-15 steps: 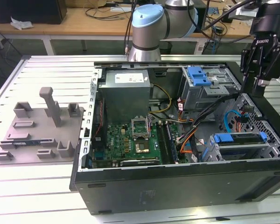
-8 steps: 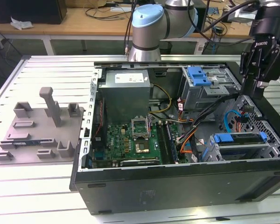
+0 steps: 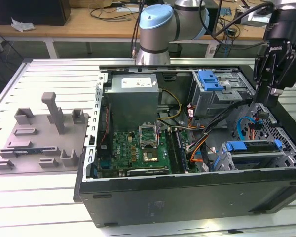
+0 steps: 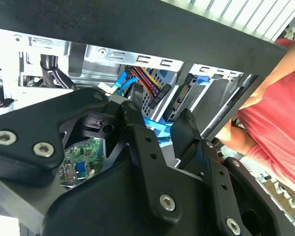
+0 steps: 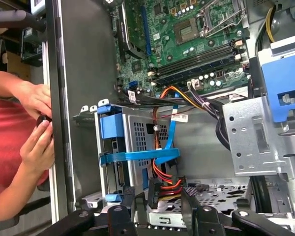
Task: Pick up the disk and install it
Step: 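Insert the first disk wire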
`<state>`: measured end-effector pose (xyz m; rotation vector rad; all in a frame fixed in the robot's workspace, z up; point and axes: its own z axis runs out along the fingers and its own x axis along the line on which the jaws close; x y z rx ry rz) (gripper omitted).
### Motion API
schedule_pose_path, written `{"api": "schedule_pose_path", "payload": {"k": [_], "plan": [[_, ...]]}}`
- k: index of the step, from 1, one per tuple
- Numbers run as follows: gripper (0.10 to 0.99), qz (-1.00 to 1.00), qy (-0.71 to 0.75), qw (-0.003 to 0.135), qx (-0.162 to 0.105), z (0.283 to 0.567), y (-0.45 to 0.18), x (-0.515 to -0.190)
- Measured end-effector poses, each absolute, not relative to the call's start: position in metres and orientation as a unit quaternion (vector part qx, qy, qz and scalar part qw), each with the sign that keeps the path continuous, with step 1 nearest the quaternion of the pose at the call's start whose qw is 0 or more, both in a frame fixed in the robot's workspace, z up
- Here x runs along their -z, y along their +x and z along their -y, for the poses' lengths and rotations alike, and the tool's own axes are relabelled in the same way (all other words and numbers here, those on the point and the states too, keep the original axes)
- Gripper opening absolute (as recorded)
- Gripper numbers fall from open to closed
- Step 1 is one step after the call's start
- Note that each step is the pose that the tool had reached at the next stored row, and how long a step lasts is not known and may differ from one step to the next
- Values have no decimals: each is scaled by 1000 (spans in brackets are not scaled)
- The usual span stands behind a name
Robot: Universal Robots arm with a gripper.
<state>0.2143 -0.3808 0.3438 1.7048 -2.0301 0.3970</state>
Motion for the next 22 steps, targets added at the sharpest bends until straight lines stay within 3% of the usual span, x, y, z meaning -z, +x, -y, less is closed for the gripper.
{"api": "schedule_pose_path", "payload": {"k": [8,10,11,12,22], "plan": [[502,741,614,230,-142,383,214,-342],[420,742,614,230,-142,383,214,-342],[420,742,613,230,-141,383,214,-342],[349,742,613,231,-141,383,214,-342],[349,743,612,236,-137,392,217,-338]]}}
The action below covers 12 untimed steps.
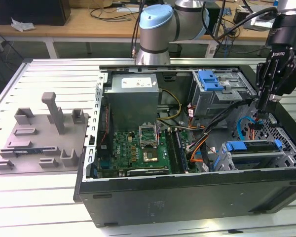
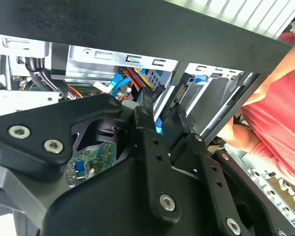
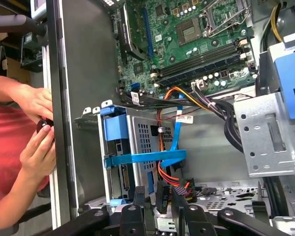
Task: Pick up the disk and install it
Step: 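Insert the first disk wire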
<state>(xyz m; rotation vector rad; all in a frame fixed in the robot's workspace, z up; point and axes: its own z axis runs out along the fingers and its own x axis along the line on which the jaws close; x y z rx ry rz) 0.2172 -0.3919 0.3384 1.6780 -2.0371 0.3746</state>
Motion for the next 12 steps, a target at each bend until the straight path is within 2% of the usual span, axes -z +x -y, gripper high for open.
{"api": "schedule_pose_path", "payload": {"k": [5,6,9,12], "plan": [[349,743,610,238,-138,392,217,-334],[349,742,609,241,-141,391,217,-333],[349,734,602,270,-160,388,218,-331],[349,734,602,270,-160,385,218,-328]]}}
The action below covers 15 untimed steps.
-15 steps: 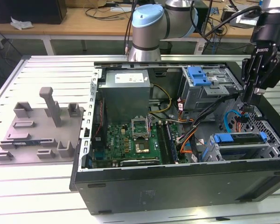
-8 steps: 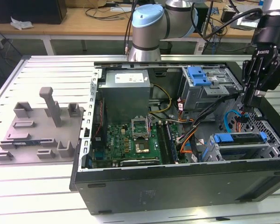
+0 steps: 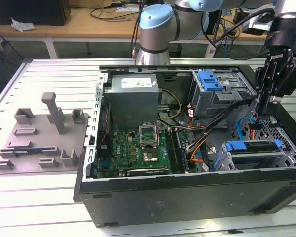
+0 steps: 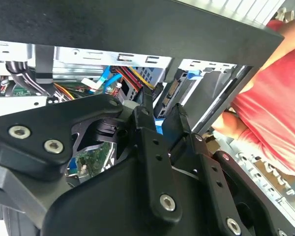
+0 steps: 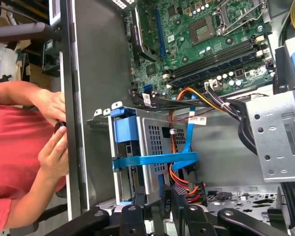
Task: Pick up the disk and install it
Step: 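Insert the first disk wire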
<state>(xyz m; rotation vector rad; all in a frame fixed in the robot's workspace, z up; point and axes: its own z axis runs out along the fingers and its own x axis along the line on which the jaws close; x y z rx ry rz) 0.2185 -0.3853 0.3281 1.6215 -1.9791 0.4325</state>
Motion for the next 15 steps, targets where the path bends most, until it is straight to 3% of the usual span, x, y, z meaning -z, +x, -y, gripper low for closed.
{"api": "schedule_pose_path", "payload": {"k": [15], "plan": [[349,733,603,269,-163,379,219,-321]]}}
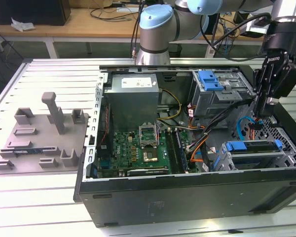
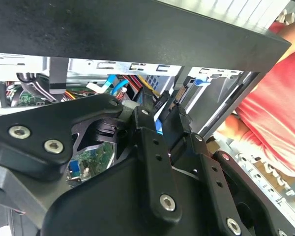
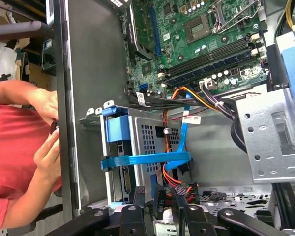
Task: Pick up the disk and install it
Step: 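Insert the first disk wire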
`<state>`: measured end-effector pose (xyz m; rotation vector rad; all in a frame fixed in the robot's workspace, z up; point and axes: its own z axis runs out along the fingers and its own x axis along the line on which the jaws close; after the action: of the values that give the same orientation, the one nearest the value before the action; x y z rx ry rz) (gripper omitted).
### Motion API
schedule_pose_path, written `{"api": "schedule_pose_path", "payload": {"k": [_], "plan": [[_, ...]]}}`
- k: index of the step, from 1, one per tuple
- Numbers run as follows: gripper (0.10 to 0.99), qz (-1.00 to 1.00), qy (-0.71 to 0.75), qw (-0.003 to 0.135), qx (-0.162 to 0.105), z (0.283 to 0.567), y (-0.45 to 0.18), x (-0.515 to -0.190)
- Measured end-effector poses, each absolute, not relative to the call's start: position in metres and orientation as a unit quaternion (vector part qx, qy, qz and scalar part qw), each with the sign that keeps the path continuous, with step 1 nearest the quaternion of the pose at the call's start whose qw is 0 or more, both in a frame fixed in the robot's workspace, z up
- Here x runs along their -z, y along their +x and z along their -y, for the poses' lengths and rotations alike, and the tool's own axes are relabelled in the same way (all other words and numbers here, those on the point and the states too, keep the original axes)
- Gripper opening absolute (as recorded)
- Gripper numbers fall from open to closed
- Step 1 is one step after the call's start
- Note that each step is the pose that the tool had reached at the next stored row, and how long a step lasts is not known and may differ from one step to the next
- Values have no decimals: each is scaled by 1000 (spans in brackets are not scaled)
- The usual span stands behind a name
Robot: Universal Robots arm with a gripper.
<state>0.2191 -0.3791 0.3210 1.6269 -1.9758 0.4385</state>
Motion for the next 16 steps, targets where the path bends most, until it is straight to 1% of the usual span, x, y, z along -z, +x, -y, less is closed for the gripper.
{"api": "schedule_pose_path", "payload": {"k": [4,10,16], "plan": [[349,732,605,265,-166,377,219,-321],[349,736,602,256,-174,377,219,-320],[349,738,601,254,-175,376,217,-320]]}}
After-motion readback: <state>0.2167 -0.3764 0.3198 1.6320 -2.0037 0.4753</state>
